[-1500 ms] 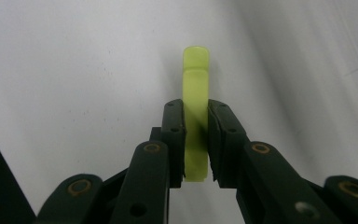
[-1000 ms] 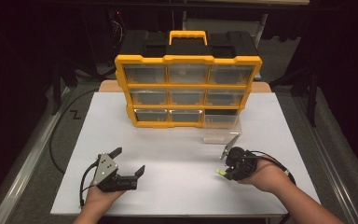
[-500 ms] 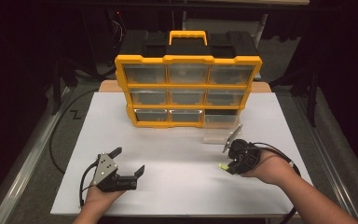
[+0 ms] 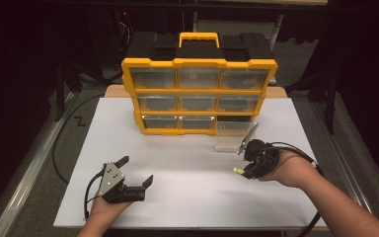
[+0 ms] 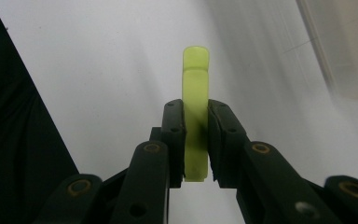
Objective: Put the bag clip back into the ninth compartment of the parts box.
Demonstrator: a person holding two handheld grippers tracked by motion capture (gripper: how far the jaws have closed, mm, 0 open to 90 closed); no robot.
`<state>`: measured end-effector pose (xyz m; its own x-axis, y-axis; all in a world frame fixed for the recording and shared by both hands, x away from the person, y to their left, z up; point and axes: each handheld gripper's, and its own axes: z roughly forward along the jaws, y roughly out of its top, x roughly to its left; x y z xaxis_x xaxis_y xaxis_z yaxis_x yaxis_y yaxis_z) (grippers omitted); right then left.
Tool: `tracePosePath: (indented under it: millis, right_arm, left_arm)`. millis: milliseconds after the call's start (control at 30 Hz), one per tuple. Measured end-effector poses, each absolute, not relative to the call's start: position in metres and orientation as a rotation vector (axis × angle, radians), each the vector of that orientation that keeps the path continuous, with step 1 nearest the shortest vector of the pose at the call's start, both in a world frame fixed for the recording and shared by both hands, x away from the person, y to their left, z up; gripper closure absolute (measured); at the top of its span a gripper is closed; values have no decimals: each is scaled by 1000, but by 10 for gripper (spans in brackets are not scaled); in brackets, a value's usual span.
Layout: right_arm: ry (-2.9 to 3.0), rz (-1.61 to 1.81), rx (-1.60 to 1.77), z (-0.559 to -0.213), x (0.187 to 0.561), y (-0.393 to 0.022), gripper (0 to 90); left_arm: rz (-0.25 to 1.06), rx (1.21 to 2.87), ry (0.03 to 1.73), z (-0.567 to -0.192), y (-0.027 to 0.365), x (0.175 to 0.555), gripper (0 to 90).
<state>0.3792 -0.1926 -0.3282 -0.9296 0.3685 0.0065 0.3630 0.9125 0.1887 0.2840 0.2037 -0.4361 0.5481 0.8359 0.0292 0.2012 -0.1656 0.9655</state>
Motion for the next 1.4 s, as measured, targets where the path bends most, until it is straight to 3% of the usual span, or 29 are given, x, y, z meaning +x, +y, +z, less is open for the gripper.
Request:
tracePosePath:
  millis: [633, 1400]
  right_arm:
    - [3041, 269, 568, -292, 391, -191, 801]
    - [3015, 246, 565, -280, 425, -175, 802]
  left_arm:
    - [717, 1673, 878, -436, 204, 284, 4]
    - [718, 1677, 873, -436, 204, 283, 4]
